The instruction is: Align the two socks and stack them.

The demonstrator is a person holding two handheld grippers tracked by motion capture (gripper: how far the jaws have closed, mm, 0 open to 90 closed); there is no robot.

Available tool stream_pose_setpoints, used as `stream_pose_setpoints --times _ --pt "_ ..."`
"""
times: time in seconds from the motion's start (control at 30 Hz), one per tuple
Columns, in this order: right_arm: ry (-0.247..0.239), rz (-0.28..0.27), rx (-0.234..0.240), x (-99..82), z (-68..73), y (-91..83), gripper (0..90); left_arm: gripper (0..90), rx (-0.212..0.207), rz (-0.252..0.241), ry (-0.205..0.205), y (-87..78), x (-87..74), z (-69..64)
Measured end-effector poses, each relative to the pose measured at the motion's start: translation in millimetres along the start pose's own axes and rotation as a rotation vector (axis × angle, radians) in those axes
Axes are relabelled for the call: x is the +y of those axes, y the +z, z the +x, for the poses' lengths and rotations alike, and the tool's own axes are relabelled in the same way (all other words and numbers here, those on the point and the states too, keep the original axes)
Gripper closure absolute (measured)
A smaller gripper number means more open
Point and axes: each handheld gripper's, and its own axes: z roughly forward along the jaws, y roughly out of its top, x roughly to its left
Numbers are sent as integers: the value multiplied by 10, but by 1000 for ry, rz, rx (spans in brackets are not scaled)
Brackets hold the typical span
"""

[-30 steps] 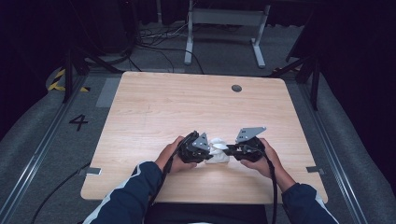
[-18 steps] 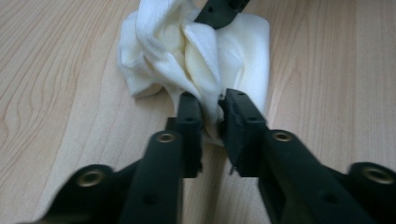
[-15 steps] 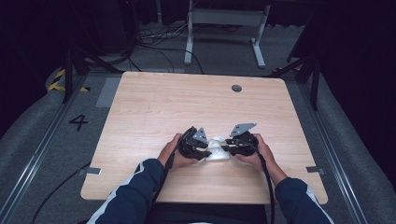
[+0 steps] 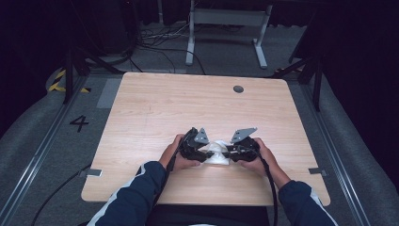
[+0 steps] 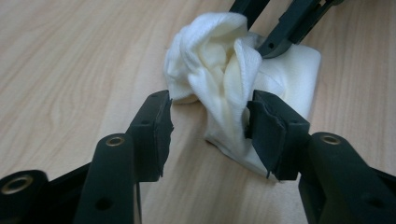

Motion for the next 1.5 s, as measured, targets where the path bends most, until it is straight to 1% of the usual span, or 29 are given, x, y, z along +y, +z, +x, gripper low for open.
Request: stream_pose_setpoints --times 0.07,0.1,0.13,0.17,0.23,0.3,0.33,0.4,0.43,0.47,0.5,0.57,0.6,0.67,0.77,0.83,0.9,0.93,1.0,1.03,1.07,1.1,1.17,1.23,1.27,1.33,1.37,1.43,1.5 --pt "-4 1 12 -17 43 -12 704 554 -17 13 29 6 -2 -48" --pt "-23 7 29 -32 98 -33 706 573 -26 27 49 0 0 -81" --pt "-26 7 33 -37 118 -40 708 574 -29 25 45 0 -3 -103" --pt "-29 10 34 -43 138 -47 709 582 -42 34 63 -10 -3 -121" --pt "-37 9 45 -54 169 -57 711 589 -45 38 64 -16 -7 -137" --pt "-46 11 55 -74 222 -76 713 601 -74 41 64 -27 -25 -178" --pt "-53 12 67 -92 273 -94 713 604 -83 47 72 -41 -36 -212" --pt "-58 11 72 -98 291 -99 712 603 -93 43 65 -44 -45 -236" --pt "-63 11 82 -115 343 -120 708 601 -99 55 82 -65 -50 -273" --pt "-68 10 79 -121 356 -124 705 593 -100 53 77 -69 -53 -292" --pt "-70 12 82 -124 369 -131 703 593 -107 59 89 -80 -54 -311" --pt "-81 5 69 -128 400 -160 664 571 -102 56 93 -86 -56 -329" --pt "-84 -2 55 -124 402 -180 651 551 -82 54 111 -113 -47 -344" --pt "-81 -28 31 -108 393 -225 634 528 -74 44 109 -156 -36 -332" --pt "-69 -81 13 -76 364 -290 619 468 -28 8 87 -222 -20 -290" --pt "-80 -113 4 -60 354 -317 669 437 -13 0 77 -238 -16 -268" --pt "-98 -116 15 -48 351 -315 718 444 -4 -8 77 -234 -10 -225" --pt "-108 -115 21 -44 359 -305 741 452 -8 -9 80 -224 -9 -218" --pt "-131 -113 17 -33 374 -281 767 521 -12 -8 92 -211 -5 -212" --pt "-131 -113 17 -33 374 -281 767 521 -13 -8 93 -192 -3 -214" --pt "-142 -124 0 -17 394 -281 783 571 -25 1 111 -167 8 -212" --pt "-142 -124 0 -17 394 -281 783 605 -25 1 111 -167 8 -212" --pt "-158 -143 -11 -10 427 -317 743 638 -31 19 139 -135 27 -238" --pt "-175 -143 4 -11 453 -343 705 676 -39 19 129 -131 25 -249" --pt "-175 -143 4 -11 453 -343 705 676 -41 17 139 -126 31 -251" --pt "-191 -142 -7 -16 493 -356 595 724 -50 13 136 -125 36 -257" --pt "-190 -137 -27 -16 501 -357 580 730 -46 15 135 -123 39 -263" --pt "-204 -134 -19 -18 513 -373 549 755 -49 23 144 -120 48 -262" --pt "-201 -133 -23 7 524 -364 524 755 -53 28 124 -99 55 -263"
